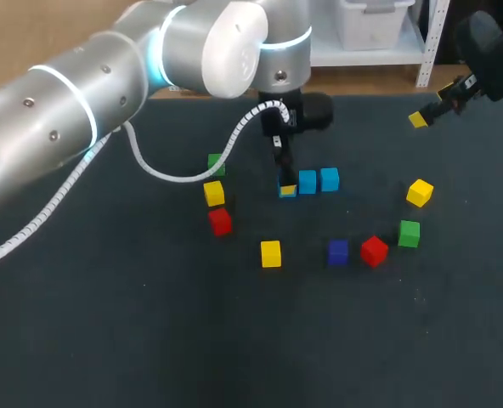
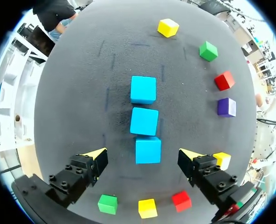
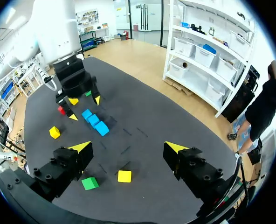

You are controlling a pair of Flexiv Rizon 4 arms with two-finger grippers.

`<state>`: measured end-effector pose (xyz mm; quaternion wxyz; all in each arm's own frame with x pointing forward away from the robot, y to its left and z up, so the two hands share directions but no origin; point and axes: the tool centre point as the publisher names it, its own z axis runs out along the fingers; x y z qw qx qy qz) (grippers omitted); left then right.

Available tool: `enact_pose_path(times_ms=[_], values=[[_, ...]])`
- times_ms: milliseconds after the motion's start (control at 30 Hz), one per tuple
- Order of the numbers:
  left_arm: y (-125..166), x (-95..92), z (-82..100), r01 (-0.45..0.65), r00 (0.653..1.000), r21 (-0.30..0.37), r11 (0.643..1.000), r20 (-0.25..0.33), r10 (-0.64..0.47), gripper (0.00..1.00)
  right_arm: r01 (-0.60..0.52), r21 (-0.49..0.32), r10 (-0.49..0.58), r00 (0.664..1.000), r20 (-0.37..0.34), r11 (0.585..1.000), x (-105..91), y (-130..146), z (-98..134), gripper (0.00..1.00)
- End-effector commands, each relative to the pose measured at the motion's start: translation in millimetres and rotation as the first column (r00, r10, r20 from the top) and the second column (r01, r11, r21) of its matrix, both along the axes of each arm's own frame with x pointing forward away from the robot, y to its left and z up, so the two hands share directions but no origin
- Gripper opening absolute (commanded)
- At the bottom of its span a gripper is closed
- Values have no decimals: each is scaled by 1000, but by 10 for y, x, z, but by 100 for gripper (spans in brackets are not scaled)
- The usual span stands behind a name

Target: Place the blue cubes, place green cubes on the blue cubes, place the yellow cubes on the green cubes, then place the red cubes on the yellow cubes, and place purple cube on the red cubes.

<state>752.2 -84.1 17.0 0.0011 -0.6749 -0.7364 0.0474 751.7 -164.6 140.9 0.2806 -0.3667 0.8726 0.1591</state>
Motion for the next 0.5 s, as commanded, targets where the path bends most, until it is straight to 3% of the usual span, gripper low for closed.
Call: enact_pose_path(times_ms=[33, 233, 500], values=[[120, -81, 76, -21, 999, -31, 999, 35, 22, 100, -1, 1, 1, 1000, 2, 1000, -3, -1, -4, 100], [274, -108, 295, -96, 992, -103, 990, 68, 104, 100, -1, 1, 1, 1000, 2, 1000, -3, -1, -4, 100], [573, -193, 710, -235, 961, -242, 941, 88, 263, 100, -1, 1, 1, 1000, 2, 1000, -3, -1, -4, 100]])
